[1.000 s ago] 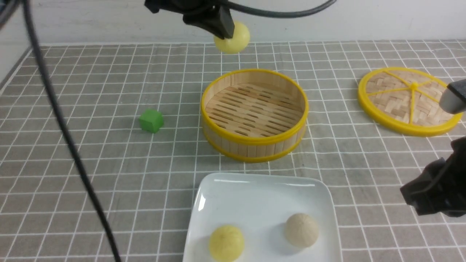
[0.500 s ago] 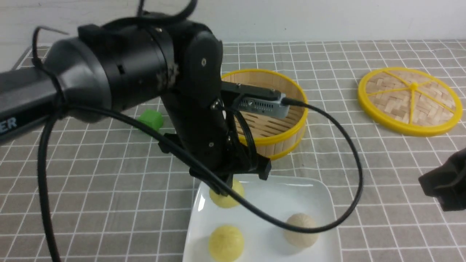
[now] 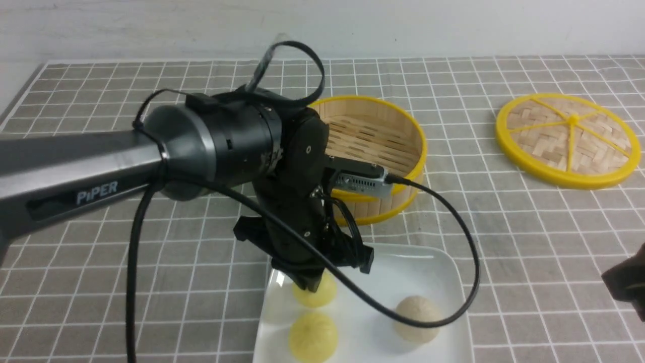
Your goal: Put the steamed buns into the plate on the grey tablecloth.
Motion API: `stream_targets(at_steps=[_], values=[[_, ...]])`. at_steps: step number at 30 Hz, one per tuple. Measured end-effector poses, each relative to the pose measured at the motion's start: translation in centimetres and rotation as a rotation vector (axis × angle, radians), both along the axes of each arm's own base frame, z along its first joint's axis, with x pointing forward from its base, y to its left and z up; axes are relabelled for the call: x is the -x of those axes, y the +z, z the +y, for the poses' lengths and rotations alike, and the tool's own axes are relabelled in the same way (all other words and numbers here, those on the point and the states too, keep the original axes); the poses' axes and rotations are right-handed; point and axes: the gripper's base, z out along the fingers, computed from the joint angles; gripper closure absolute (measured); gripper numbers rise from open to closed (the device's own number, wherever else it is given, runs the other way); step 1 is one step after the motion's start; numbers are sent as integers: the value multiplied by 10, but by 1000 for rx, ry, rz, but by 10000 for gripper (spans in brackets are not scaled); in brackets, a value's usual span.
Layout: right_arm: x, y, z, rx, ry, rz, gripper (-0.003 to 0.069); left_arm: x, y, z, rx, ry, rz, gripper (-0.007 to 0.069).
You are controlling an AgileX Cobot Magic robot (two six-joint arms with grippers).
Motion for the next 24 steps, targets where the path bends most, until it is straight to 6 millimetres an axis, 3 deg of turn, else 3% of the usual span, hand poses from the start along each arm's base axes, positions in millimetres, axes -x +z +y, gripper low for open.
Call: stream_targets(at_steps=[7,9,14,17,20,21,24], values=[[33,16,-18,-24,5,-45,501,0,-1,-2,15,9,11,346],[55,25,-32,-51,7,-101,501,3,9,0,37,10,-7,253],[91,37,-54,-108,5,-231,503,12,39,8,78,9,-54,179],[111,41,-66,-148,3,-308,543,20,58,15,90,4,-79,211],[127,39,-74,-189,1,-380,624,26,68,23,61,-6,-78,300],[131,33,-77,-223,-2,-437,662,30,72,27,36,-11,-76,359],[122,15,-73,-292,3,-593,674,34,82,37,-8,-23,-107,519]])
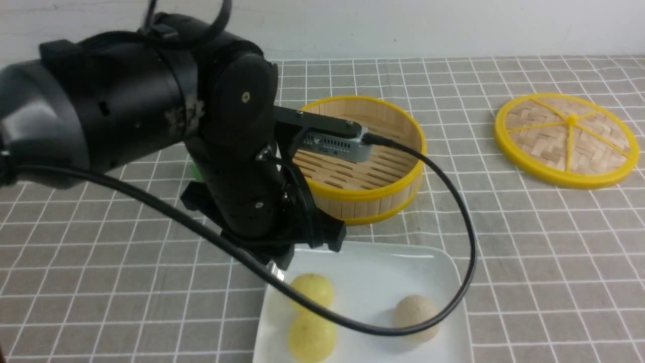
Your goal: Put the steamed buns into the plate on the grey tablecloth.
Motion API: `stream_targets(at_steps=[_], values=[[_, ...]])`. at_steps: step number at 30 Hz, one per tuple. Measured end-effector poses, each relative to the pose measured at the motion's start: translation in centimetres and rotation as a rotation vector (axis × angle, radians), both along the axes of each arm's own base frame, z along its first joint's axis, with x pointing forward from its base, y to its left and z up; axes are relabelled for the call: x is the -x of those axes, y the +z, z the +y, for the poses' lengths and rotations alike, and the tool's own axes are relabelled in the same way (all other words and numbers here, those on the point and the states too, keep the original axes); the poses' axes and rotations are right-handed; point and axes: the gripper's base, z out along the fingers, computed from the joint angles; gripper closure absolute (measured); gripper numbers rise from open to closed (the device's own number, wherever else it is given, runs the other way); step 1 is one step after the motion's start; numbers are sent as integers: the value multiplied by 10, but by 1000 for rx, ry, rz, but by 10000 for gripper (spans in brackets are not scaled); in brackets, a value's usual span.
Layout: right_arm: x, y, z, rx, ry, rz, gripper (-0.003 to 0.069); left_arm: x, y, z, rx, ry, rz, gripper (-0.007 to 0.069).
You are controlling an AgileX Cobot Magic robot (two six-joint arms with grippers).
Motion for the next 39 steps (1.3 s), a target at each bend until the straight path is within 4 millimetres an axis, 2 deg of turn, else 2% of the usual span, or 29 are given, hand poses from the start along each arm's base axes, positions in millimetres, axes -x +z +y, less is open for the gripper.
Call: stream_targets(at_steps=[2,5,8,31,37,39], values=[[-9,-12,5,-25,2,-86,674,1,6,4,-12,-5,-35,590],[-24,-28,12,-73,-6,-195,674,2,13,8,-13,-8,-67,623],[-31,-37,16,-103,-11,-250,674,4,15,9,-7,-8,-74,623],[-34,-39,17,-122,-14,-291,663,-1,17,8,9,7,-127,620],[-33,-53,16,-113,-25,-278,659,-1,17,8,6,6,-130,615],[-34,-68,14,-96,-65,-263,659,-1,17,8,6,6,-130,615]])
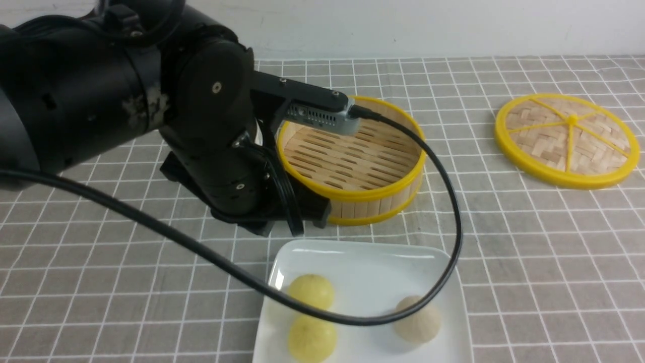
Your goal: Put the steamed buns into the plate on the grey tablecloth.
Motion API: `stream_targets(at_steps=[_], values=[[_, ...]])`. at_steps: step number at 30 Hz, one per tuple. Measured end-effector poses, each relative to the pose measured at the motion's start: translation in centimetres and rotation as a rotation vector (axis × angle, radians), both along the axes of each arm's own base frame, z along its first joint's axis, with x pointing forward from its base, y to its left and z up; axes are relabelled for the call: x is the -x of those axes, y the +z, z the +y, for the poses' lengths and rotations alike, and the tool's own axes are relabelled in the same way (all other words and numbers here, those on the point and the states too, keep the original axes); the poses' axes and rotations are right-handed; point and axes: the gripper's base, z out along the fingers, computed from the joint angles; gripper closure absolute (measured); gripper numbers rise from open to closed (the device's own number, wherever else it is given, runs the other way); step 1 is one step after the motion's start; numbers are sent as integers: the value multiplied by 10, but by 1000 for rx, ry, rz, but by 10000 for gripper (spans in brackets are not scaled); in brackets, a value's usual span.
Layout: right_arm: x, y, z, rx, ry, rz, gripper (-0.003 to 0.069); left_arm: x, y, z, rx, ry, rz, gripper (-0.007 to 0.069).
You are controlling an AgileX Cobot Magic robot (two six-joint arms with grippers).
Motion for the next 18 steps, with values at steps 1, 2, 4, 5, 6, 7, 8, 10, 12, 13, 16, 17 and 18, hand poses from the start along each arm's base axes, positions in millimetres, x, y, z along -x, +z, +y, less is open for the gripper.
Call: stream_targets(at_steps=[1,2,4,5,6,7,8,10,12,13,16,17,18], values=[[-1,-9,-3,10,-47,5,659,0,0,0,0,0,0,613],[-2,-20,-5,26,-87,14,659,0,0,0,0,0,0,610],[-2,-39,-10,51,-154,26,657,0,0,0,0,0,0,609],[-2,-42,-11,58,-171,27,657,0,0,0,0,0,0,608],[-1,-57,-15,76,-228,34,657,0,0,0,-1,0,-1,608],[-1,-72,-17,89,-272,53,656,0,0,0,-1,0,-1,608],[-1,-75,-18,90,-291,53,656,0,0,0,-1,0,-1,608],[-1,-98,-22,104,-350,91,656,0,1,0,-1,0,-1,608],[-1,-111,-23,113,-373,126,653,2,3,2,-2,1,-5,608],[-2,-113,-23,117,-378,139,652,3,6,4,-2,1,-11,608],[-1,-115,-23,127,-376,154,648,11,20,13,3,4,-42,606],[-1,-115,-23,130,-376,157,648,14,24,15,-1,5,-50,606],[-1,-115,-23,132,-376,164,647,18,30,20,-1,6,-66,605]])
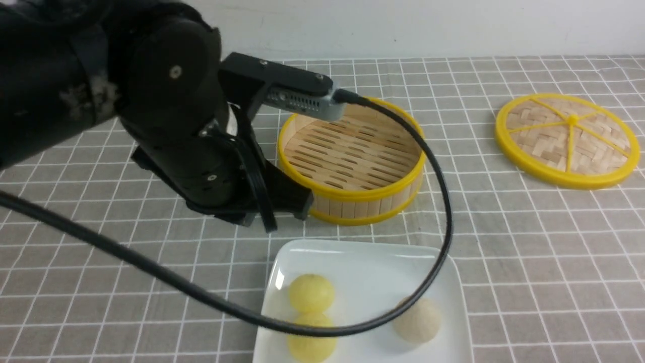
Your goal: Put the steamed buns into the plate on the grey tablecloth.
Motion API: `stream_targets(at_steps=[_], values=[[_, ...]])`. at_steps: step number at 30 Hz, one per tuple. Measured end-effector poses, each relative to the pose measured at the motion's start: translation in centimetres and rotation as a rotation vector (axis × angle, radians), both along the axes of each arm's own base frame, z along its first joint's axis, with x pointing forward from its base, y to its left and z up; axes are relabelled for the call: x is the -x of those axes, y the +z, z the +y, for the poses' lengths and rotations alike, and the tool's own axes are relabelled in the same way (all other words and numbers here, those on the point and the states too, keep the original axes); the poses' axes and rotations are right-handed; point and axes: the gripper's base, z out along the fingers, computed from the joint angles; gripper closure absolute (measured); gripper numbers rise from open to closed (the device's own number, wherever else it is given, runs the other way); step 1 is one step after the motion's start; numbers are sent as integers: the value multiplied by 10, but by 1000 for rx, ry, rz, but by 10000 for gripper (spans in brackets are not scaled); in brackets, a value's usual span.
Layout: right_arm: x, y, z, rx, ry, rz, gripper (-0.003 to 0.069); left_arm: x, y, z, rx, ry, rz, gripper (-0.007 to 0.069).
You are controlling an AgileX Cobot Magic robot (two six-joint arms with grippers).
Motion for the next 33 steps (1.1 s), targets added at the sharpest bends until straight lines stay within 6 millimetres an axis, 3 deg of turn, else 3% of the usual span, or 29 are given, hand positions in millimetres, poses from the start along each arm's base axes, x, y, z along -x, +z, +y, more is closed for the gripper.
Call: stream_targets(at_steps=[4,9,12,18,25,33], values=[[0,0,0,1,-1,12,642,18,23,20,-13,15,-42,603],[1,0,0,1,-1,15,637,56,63,61,28,46,-196,603],[1,0,0,1,-1,15,633,81,66,82,83,87,-226,603],[1,0,0,1,-1,15,622,130,11,118,259,150,-267,604],[1,0,0,1,-1,15,614,144,-46,121,555,128,-430,604],[1,0,0,1,-1,15,601,143,-92,122,469,96,-425,603]])
